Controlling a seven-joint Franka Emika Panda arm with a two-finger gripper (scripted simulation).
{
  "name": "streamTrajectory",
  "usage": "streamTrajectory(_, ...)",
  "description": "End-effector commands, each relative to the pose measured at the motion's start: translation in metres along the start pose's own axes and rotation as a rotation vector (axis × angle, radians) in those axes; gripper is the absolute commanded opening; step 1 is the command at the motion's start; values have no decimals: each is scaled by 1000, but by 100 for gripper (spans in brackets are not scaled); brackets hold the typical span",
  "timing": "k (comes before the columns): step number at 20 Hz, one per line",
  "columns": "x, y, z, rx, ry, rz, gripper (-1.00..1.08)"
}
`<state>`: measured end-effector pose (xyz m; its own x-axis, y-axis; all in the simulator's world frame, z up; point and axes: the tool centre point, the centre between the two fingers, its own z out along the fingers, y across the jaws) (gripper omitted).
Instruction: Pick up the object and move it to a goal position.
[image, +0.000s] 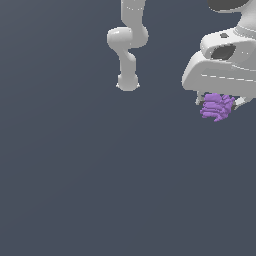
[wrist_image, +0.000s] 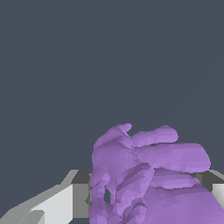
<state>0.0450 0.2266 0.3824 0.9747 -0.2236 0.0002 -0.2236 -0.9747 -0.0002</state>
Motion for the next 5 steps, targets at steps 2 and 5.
streamTrajectory(2, 1, -2, -3, 0, 0, 0, -100)
streamTrajectory(5, 1, -3, -3, 0, 0, 0, -100)
